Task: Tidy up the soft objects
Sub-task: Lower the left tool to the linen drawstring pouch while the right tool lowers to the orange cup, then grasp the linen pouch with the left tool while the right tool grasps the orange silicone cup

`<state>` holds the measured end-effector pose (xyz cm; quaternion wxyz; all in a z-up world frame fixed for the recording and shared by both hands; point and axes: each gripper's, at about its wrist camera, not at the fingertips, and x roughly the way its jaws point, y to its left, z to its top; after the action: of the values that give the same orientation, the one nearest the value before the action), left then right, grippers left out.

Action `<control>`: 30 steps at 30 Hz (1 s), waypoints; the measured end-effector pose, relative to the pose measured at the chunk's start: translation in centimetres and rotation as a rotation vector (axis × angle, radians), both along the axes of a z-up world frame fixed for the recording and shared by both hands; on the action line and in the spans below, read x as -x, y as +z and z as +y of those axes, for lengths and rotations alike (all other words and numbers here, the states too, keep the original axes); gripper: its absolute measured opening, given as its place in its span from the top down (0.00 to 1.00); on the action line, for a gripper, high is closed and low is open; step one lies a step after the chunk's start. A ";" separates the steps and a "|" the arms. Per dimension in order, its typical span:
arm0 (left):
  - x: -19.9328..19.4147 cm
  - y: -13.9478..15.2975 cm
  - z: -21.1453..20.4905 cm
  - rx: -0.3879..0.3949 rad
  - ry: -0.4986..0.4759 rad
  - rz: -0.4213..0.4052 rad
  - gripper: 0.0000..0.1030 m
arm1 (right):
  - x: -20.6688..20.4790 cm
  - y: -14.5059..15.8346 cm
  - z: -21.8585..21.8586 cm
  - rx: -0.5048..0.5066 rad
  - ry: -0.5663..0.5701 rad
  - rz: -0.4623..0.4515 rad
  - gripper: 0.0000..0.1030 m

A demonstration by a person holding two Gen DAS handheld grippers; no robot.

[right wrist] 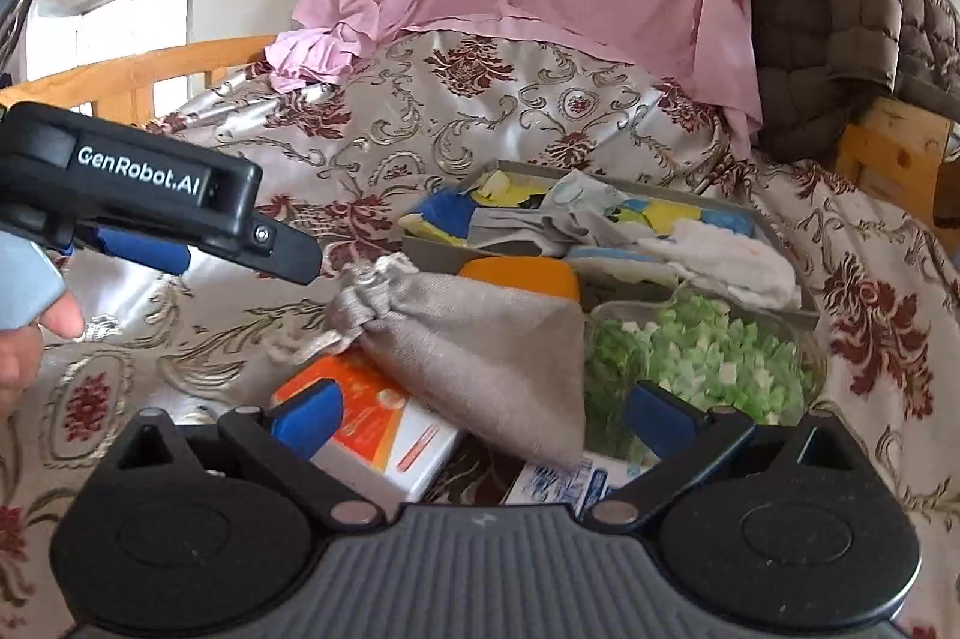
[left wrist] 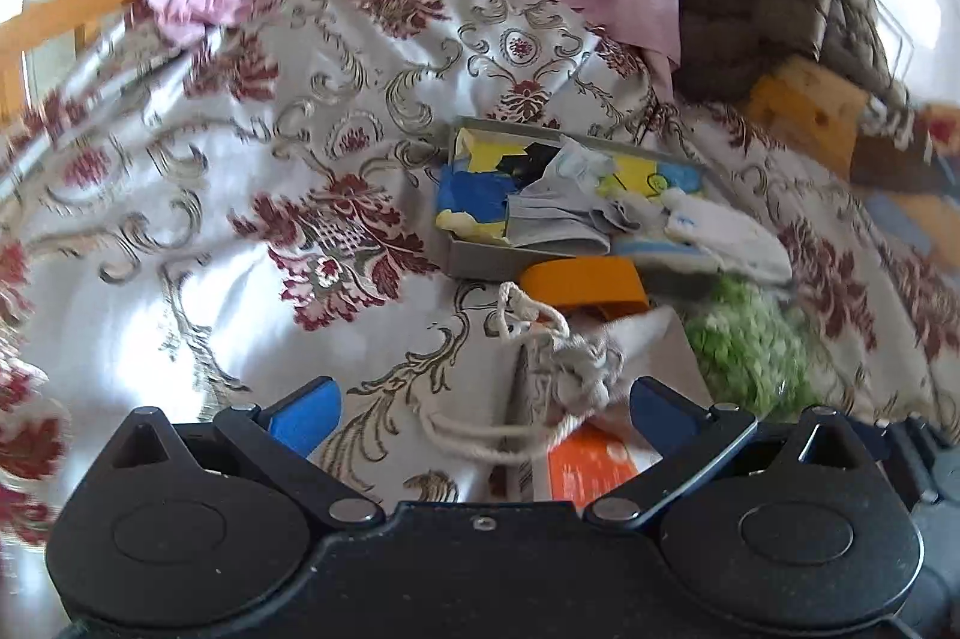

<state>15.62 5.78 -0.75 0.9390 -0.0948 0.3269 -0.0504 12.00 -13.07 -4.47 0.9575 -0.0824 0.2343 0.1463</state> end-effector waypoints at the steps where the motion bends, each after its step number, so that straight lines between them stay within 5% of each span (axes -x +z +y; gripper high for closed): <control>1: -0.5 -0.3 0.3 0.032 -0.004 0.000 0.01 | -0.2 0.1 -0.2 -0.003 -0.009 -0.006 0.00; 7: -3.3 -2.0 1.6 0.162 -0.045 -0.022 0.01 | -2.4 0.8 -1.8 -0.031 -0.087 -0.015 0.00; 15: -4.1 -3.7 0.8 0.199 -0.189 -0.050 0.01 | -6.5 1.6 -3.9 -0.114 -0.170 0.037 0.00; 24: -3.7 -4.5 -1.5 0.185 -0.330 -0.101 0.06 | -10.8 2.3 -2.4 -0.166 -0.130 0.180 0.00; 30: -5.0 -5.8 -1.6 0.253 -0.341 -0.027 0.15 | -13.5 3.4 -0.9 -0.099 -0.056 0.231 0.00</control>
<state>20.66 4.20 -6.59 0.9017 -0.1546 0.3168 -0.2504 25.54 -13.93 -1.03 0.9307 -0.0111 0.3379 0.1394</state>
